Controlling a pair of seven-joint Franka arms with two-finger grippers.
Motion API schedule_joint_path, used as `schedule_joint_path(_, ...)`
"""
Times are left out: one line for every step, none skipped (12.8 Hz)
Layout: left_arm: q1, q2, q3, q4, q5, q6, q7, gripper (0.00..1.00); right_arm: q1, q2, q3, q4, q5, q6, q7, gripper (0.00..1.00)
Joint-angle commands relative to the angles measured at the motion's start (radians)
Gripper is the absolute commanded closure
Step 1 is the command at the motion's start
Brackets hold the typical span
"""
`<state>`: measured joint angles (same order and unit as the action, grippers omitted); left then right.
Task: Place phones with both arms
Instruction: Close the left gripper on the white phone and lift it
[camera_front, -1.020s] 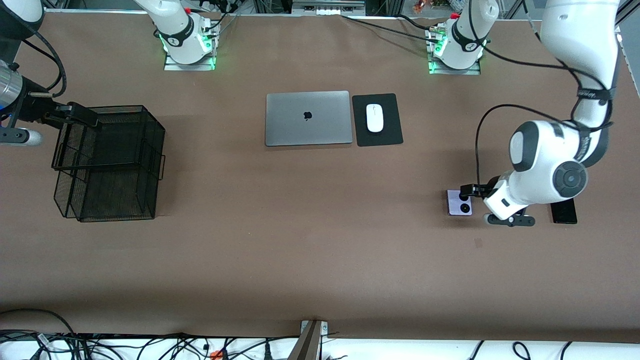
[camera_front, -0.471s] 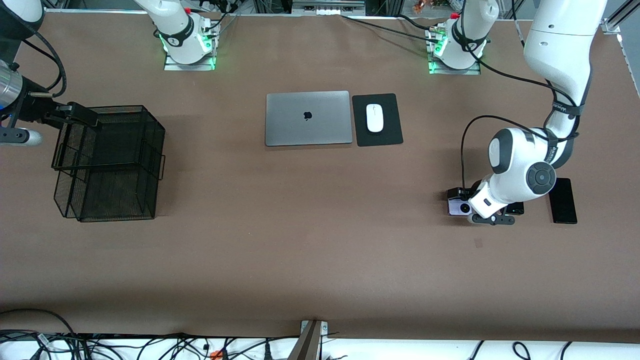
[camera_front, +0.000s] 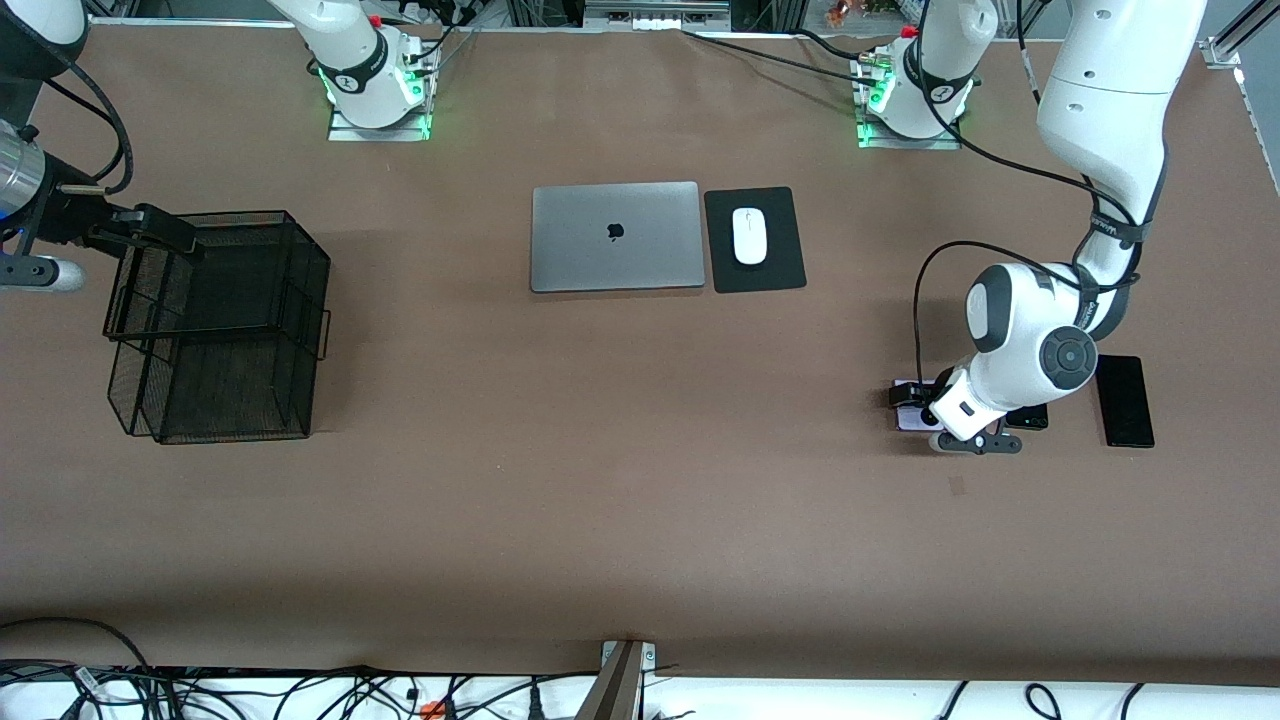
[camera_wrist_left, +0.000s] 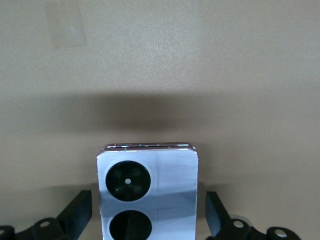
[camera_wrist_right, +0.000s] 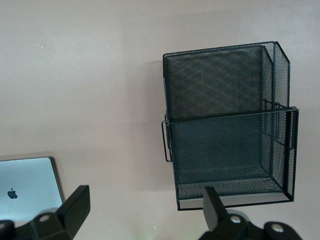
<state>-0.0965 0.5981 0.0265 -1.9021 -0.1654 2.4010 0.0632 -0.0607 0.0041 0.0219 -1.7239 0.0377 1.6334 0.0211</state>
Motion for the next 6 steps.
schedule_joint_path(0.000, 0.006, 0.000, 0.000, -0.031, 0.016, 0.026, 0.00, 0.001, -0.013, 0.003, 0.004, 0.005, -0.017, 0.000, 0.00)
schedule_joint_path(-0.002, 0.018, 0.000, 0.001, -0.031, 0.041, 0.026, 0.00, 0.002, -0.013, 0.003, 0.004, 0.005, -0.017, 0.000, 0.00)
schedule_joint_path(0.000, 0.028, 0.000, 0.001, -0.031, 0.059, 0.024, 0.00, 0.002, -0.013, 0.013, 0.004, 0.008, -0.017, 0.002, 0.00)
schedule_joint_path(0.000, 0.028, -0.002, 0.001, -0.031, 0.059, 0.024, 0.00, 0.002, -0.013, 0.022, 0.006, 0.008, -0.017, 0.000, 0.00)
schedule_joint_path(-0.002, 0.028, 0.000, 0.001, -0.031, 0.059, 0.024, 0.00, 0.002, -0.015, 0.023, 0.006, 0.008, -0.017, 0.000, 0.00)
schedule_joint_path(-0.002, 0.028, 0.000, 0.001, -0.031, 0.059, 0.024, 0.00, 0.002, -0.013, 0.023, 0.006, 0.010, -0.015, 0.000, 0.00)
